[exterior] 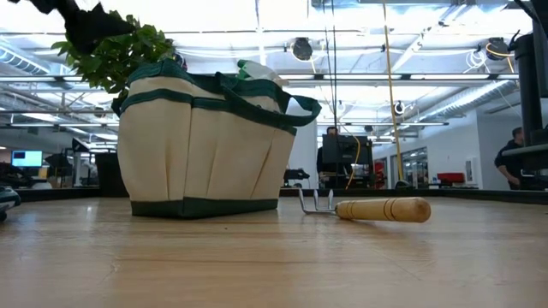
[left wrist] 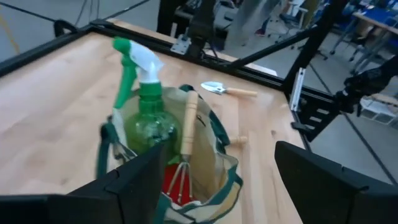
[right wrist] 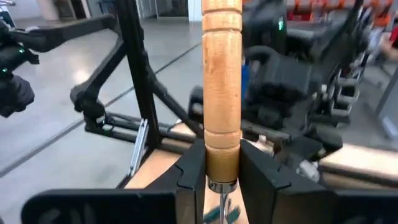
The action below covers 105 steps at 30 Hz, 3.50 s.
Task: Pick & Place Garden tools in Gardening bag
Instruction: Put the brown trowel into the brown bag, then put the brown hand rake into the brown bag
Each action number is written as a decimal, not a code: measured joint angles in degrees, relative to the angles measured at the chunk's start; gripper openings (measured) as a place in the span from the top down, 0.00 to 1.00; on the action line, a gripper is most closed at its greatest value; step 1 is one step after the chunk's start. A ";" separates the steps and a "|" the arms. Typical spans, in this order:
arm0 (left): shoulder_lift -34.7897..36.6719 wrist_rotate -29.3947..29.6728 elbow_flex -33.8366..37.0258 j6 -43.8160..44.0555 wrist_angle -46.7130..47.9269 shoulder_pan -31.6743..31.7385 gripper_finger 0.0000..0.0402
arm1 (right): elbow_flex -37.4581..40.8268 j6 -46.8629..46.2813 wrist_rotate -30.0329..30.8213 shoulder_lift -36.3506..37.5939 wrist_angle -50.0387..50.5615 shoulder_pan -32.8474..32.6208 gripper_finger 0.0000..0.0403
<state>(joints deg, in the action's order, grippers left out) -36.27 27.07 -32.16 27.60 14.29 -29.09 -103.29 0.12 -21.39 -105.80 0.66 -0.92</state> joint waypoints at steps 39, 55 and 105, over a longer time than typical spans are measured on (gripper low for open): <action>17.32 -14.23 12.21 -8.03 2.88 12.38 0.23 | 28.38 -15.27 40.97 -1.38 -37.61 -6.43 0.85; 17.29 -23.09 12.21 -8.50 1.99 17.68 0.23 | 28.34 -19.16 47.51 -7.24 -38.27 -9.81 0.84; 17.29 -22.01 12.19 -6.28 1.23 18.59 0.23 | 28.36 -7.91 47.18 9.97 -10.98 -16.99 0.71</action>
<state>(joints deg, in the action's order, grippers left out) -18.98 5.06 -19.97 21.32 15.52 -10.50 -74.94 -7.79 25.79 -95.83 -10.32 -17.91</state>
